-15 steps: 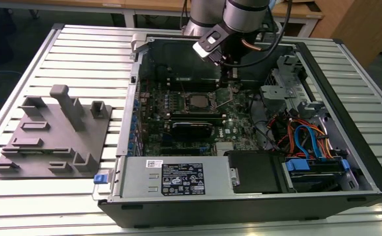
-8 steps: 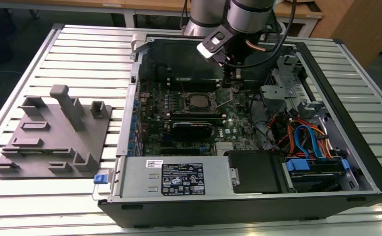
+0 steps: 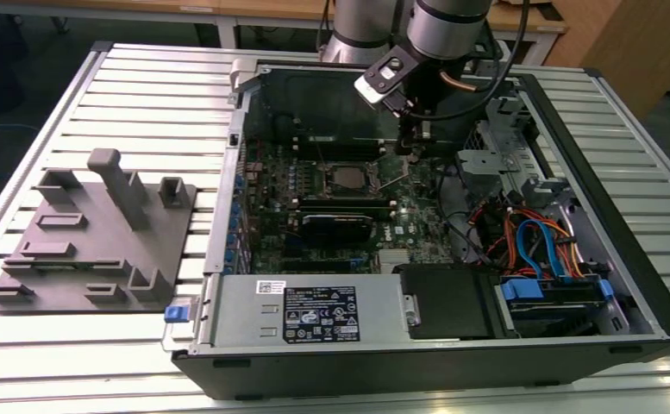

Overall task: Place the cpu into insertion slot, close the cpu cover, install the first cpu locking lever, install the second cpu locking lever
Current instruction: 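Close the cpu cover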

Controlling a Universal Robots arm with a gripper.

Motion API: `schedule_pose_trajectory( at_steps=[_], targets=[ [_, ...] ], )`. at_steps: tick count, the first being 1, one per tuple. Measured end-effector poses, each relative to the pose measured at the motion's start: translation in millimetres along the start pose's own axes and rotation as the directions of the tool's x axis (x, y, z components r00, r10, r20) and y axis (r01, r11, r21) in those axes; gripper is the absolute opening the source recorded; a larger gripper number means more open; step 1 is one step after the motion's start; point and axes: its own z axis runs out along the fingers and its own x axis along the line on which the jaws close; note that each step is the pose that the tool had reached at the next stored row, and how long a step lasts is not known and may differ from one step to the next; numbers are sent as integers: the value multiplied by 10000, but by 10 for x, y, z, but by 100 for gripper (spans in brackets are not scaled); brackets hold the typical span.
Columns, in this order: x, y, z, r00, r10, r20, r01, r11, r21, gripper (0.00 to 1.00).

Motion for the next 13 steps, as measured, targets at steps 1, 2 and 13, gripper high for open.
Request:
schedule_pose_trajectory(
  at_steps=[1, 2, 13],
  targets=[
    [0, 6, 1, 10000, 0, 0, 0, 10000, 0, 11],
    [0, 6, 1, 10000, 0, 0, 0, 10000, 0, 11],
    [0, 30, 2, 10000, -1, -3, 1, 10000, 0, 11]
  ],
)
